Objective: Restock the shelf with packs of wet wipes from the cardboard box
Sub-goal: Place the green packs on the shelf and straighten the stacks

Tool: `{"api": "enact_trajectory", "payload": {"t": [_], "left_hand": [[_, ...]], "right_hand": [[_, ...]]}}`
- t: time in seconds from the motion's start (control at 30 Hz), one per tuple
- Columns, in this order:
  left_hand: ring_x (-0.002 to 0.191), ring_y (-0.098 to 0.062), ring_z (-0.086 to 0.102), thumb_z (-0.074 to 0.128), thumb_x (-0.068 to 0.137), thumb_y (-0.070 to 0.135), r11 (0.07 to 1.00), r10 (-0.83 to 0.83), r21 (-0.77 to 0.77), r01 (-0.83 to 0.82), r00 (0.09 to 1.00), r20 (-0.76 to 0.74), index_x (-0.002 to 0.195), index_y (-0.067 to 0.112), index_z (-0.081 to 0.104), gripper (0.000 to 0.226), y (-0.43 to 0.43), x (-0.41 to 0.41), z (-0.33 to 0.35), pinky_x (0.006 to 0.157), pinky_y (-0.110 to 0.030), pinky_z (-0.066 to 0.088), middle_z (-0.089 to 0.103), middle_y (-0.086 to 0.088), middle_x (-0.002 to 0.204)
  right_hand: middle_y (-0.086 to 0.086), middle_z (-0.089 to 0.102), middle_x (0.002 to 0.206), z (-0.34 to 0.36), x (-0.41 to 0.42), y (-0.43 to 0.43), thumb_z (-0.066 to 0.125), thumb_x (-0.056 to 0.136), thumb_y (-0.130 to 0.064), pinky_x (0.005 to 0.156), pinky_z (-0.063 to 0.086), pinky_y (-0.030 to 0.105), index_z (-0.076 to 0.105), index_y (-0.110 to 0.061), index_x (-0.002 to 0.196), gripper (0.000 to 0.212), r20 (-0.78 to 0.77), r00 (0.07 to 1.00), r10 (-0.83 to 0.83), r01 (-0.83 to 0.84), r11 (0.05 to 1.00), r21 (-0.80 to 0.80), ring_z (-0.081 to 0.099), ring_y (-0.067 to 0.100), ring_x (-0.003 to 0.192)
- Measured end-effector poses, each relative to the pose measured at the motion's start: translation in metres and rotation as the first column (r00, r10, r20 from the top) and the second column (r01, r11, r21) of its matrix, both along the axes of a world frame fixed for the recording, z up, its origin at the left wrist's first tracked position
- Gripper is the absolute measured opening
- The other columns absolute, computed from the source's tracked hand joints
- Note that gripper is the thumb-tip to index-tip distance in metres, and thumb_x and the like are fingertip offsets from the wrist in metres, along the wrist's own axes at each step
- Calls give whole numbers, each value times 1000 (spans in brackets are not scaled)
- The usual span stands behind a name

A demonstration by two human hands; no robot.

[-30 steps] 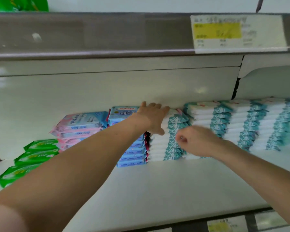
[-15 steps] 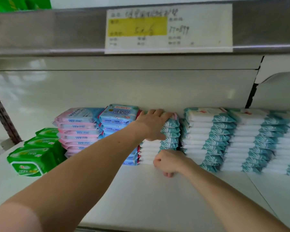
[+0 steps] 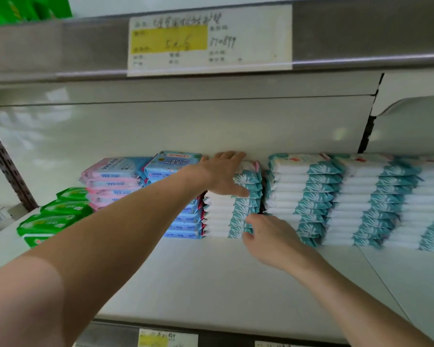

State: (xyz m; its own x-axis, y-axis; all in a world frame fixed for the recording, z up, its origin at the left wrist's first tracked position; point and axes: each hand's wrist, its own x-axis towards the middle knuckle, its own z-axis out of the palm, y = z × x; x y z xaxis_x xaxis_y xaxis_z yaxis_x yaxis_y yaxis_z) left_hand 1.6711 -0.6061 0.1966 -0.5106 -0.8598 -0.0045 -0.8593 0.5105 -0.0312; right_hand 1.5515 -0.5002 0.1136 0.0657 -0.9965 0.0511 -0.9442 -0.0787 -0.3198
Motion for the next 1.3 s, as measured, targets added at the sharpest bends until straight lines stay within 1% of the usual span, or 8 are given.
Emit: {"api": "enact_trajectory", "payload": {"t": [0.23,0.33,0.43,0.63,0.87,1.0,1.17,1.3], "left_hand": [[140,-21,31,43,98,49,990,48,144,-10,965,-258,152,20,22,65,7,13,8,113,-29,28,27,-2,157],[121,-23,52,48,100,33,978,200,176,-109,711,-674,140,15,46,44,9,47,33,76,-16,39,53,-7,138],[109,-20,53,50,99,17,949,248,144,-282,379,-891,131,2,55,36,3,119,48,82,-21,35,58,-10,125],[59,-13,47,57,94,16,773,523,485,-408,-23,-852,78,11,59,17,-17,245,12,61,-26,38,56,-3,70],[128,-31,44,53,92,47,626,733,748,-220,-162,-660,140,8,40,63,-43,294,-23,99,-37,37,42,-17,141],[91,-33,57,43,95,53,571,800,821,5,-230,-554,140,-1,34,71,-53,304,-34,75,-39,45,53,-23,116],[112,-36,54,39,96,53,490,862,861,137,-226,-455,138,-3,36,69,-67,304,-31,83,-43,43,49,-22,133],[96,-32,57,43,97,45,581,801,798,-161,-60,-596,126,0,48,53,-76,303,-27,82,-40,45,55,-19,114]], "right_hand": [[7,58,130,13,38,-42,46,92,-19,100,45,32,51,-14,134,43,162,978,128,-173,938,301,56,25,118],[15,56,131,11,32,-55,48,91,-20,101,45,41,54,-1,127,41,80,990,119,-138,939,316,54,29,119],[20,57,128,9,30,-60,52,88,-22,98,47,45,57,2,120,41,99,992,78,-104,950,295,56,31,118],[13,62,91,13,51,-70,53,91,-24,60,41,26,58,-5,80,23,45,999,15,-26,961,275,57,23,83],[23,71,91,21,65,-74,54,90,-18,60,46,23,62,2,79,24,56,988,-143,114,927,357,60,23,66],[19,73,85,17,68,-76,55,89,-20,62,48,24,66,5,81,28,35,979,-200,177,923,341,61,22,63],[14,72,83,19,75,-75,55,91,-22,71,54,28,65,6,89,30,49,962,-270,236,905,354,66,22,71],[11,71,84,18,80,-74,54,92,-25,62,48,22,64,3,87,30,38,952,-303,269,892,362,63,19,67]]}}
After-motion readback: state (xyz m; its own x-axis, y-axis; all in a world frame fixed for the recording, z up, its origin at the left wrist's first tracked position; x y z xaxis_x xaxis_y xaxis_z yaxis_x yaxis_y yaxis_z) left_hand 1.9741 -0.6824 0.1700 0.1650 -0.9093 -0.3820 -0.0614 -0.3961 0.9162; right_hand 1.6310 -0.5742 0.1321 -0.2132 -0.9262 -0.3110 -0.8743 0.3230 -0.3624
